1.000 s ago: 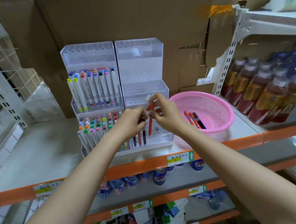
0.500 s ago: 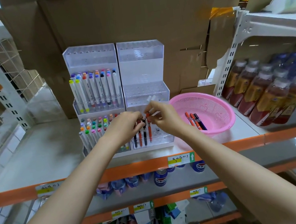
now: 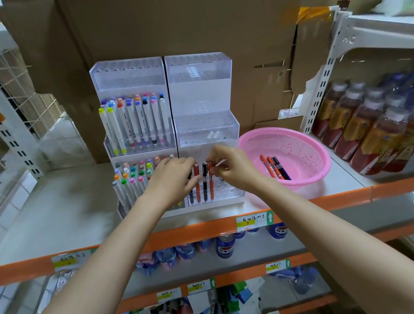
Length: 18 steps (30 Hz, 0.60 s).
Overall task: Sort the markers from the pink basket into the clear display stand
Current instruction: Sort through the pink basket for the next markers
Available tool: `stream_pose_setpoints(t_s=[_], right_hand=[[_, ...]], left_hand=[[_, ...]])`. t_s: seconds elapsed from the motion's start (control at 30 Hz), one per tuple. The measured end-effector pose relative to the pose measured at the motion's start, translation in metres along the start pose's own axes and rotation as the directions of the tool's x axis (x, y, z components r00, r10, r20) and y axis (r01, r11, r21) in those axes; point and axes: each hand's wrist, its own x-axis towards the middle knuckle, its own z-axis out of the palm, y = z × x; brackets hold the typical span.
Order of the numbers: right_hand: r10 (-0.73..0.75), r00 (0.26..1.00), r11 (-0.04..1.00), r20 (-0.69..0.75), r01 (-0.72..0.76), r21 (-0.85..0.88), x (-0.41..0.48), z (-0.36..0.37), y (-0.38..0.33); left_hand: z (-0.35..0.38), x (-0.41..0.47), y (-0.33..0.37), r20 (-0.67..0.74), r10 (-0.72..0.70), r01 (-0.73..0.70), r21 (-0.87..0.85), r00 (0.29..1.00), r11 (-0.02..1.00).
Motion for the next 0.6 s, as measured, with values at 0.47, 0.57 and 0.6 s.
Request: stream_pose_setpoints(t_s=[0.47,0.57,0.6], right_hand=[[0.035,0.999,0.999,0.001,-0.035,-0.006,0.0032,-0.0039,0.0002],[0.059,0.998,0.998,-0.005,-0.059,0.002,0.0021,-0.0041,0.002],[0.063,0.998,0.998,-0.005,-0.063,0.006,0.0015,-0.0043,0.0016]], left_hand=[[0.0057,-0.0013,-0.002,0.034,-0.034,0.036,-0.048,0.999,0.998],[0.0073,-0.0018,-0.003,0.025,-0.036,0.037,-0.05,0.999,0.998],[0.0075,-0.0019,-0.0029,0.021,-0.036,0.037,-0.053,0.999,0.998]])
